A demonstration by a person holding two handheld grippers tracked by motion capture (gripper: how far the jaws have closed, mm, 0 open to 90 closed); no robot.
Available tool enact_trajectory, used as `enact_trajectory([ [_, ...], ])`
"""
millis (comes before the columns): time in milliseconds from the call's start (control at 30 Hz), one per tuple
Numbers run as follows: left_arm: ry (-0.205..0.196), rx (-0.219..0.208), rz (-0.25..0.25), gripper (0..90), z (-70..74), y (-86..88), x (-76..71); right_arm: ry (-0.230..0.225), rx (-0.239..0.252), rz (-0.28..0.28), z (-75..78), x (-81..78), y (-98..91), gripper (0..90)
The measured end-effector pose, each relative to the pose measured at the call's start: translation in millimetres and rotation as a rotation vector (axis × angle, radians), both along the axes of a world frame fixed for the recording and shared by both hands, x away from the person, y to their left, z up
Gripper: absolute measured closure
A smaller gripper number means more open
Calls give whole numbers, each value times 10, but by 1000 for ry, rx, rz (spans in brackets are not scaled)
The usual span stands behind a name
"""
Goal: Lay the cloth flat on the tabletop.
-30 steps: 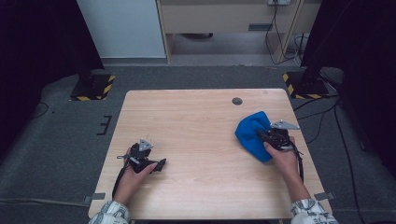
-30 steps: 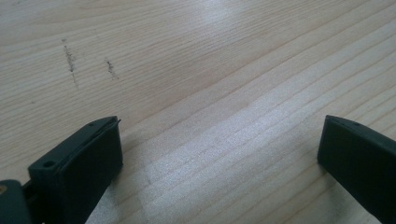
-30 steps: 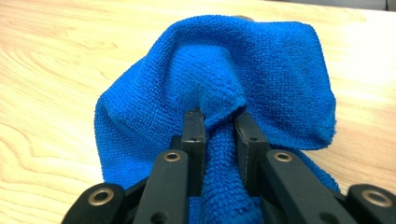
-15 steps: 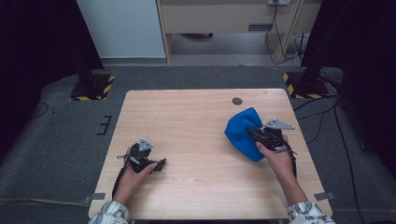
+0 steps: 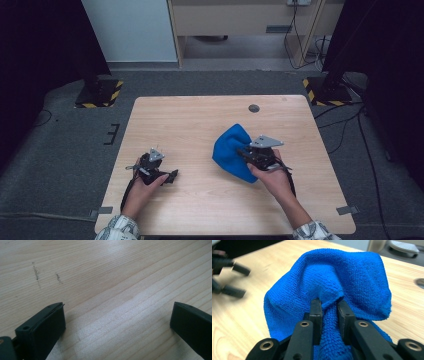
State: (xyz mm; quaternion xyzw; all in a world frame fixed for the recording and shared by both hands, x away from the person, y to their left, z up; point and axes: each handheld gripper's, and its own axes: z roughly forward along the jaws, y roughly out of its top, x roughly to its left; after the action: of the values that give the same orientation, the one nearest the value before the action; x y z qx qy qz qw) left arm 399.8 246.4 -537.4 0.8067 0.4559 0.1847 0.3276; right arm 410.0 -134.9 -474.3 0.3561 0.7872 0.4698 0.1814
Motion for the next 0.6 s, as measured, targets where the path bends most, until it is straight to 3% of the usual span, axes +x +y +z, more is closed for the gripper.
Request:
enact_trajectory([
  [233, 0, 0, 0, 0, 0, -1, 0, 11, -52, 56, -125, -101, 298, 773],
  [400, 0, 1, 0, 0, 0, -1, 0, 25, -54, 57, -187, -129, 406, 763],
  [600, 0, 0, -4, 0, 0, 0, 4, 61, -90, 59, -345, -141, 532, 758],
])
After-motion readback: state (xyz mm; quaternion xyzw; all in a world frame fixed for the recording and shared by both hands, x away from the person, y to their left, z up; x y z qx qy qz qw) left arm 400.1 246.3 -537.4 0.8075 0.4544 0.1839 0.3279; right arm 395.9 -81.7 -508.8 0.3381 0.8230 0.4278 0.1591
